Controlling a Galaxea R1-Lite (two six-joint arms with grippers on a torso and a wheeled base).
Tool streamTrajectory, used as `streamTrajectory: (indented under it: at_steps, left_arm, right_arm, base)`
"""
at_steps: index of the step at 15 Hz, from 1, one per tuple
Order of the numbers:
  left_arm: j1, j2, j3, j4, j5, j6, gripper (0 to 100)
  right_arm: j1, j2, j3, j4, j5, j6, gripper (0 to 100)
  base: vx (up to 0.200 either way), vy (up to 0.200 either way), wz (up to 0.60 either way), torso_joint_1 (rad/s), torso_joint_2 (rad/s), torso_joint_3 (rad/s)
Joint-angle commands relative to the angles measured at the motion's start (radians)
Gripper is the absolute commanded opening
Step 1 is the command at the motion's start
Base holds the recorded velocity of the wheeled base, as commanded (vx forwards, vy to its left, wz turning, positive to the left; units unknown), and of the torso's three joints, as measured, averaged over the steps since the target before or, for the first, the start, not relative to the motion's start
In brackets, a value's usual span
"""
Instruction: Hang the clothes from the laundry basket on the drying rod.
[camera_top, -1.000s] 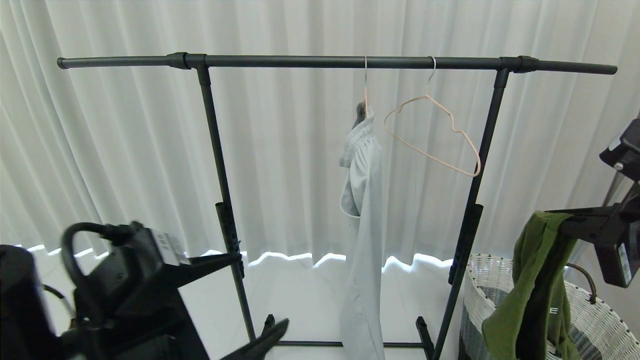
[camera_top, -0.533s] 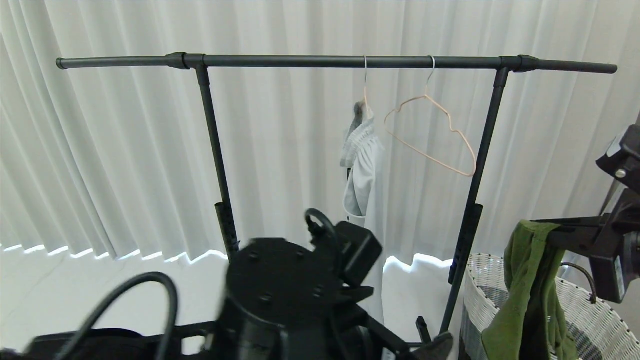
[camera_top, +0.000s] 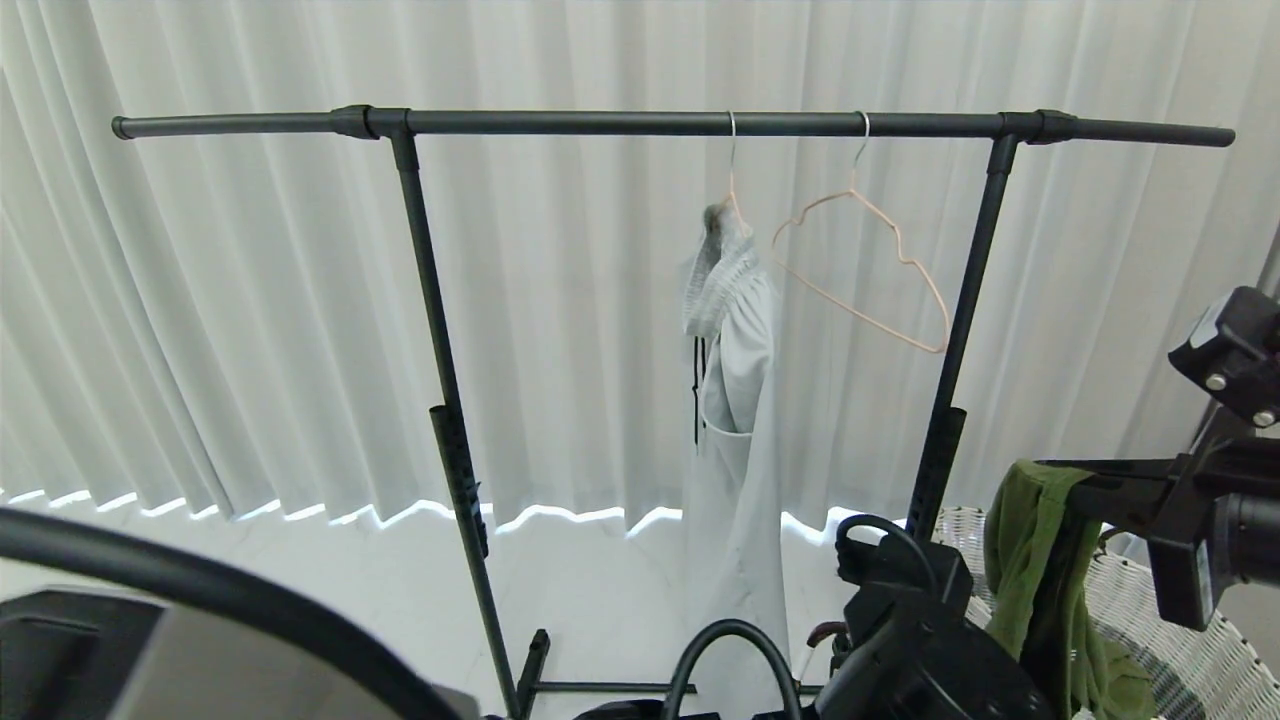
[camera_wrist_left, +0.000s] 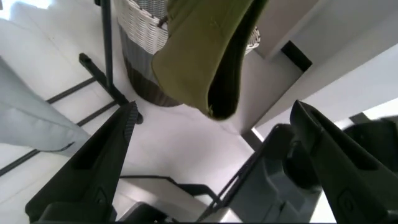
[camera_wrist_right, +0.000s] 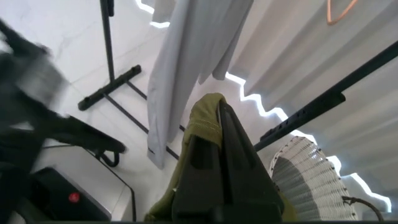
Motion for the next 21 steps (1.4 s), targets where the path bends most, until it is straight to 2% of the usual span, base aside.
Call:
streamTrajectory:
  at_steps: [1,6,9,13,16,17,20,21]
  left_arm:
    - [0.024,0.113,-0.076,-0.001,0.003,-0.002,100]
    - [0.061,0.240,-0.148,0.001,0.004,0.000,100]
    - [0.061,0.289,-0.146,0.003,0.004,0.000,100]
    - [0.070,0.314,-0.145,0.003,0.003,0.000,100]
    - [0.079,0.304,-0.088,0.006,0.003,0.000,100]
    - [0.077,0.298,-0.068,0.006,0.004,0.000,0]
    - [0.073,0.244,0.021,0.004,0.007,0.004,0]
    - [0.062,0.203,0.076,0.004,0.032,0.029,0]
  right_arm:
    - [0.001,-0.009,0.007,0.001,0.004,0.000,0]
    - [0.012,-0.037,0.016,0.002,0.027,-0.001,0]
    - [0.029,-0.045,0.016,0.001,0.027,-0.001,0]
    - [0.116,-0.054,0.019,0.001,0.025,0.002,0]
    - [0.109,-0.054,0.019,0.001,0.020,0.014,0]
    - [0.101,-0.054,0.019,0.001,0.019,0.018,0]
    - [0.069,-0.054,0.019,0.001,0.019,0.020,0]
    - [0.066,-0.049,0.019,0.001,0.019,0.022,0]
  base:
    - [0.000,0.000,0.00,0.000,0.00,0.000]
    - [0.000,0.000,0.00,0.000,0.00,0.000]
    - [0.000,0.000,0.00,0.000,0.00,0.000]
    - [0.000,0.000,0.00,0.000,0.00,0.000]
    - [0.000,0.000,0.00,0.000,0.00,0.000]
    - [0.000,0.000,0.00,0.000,0.00,0.000]
    - [0.000,0.000,0.00,0.000,0.00,0.000]
    - [0.000,0.000,0.00,0.000,0.00,0.000]
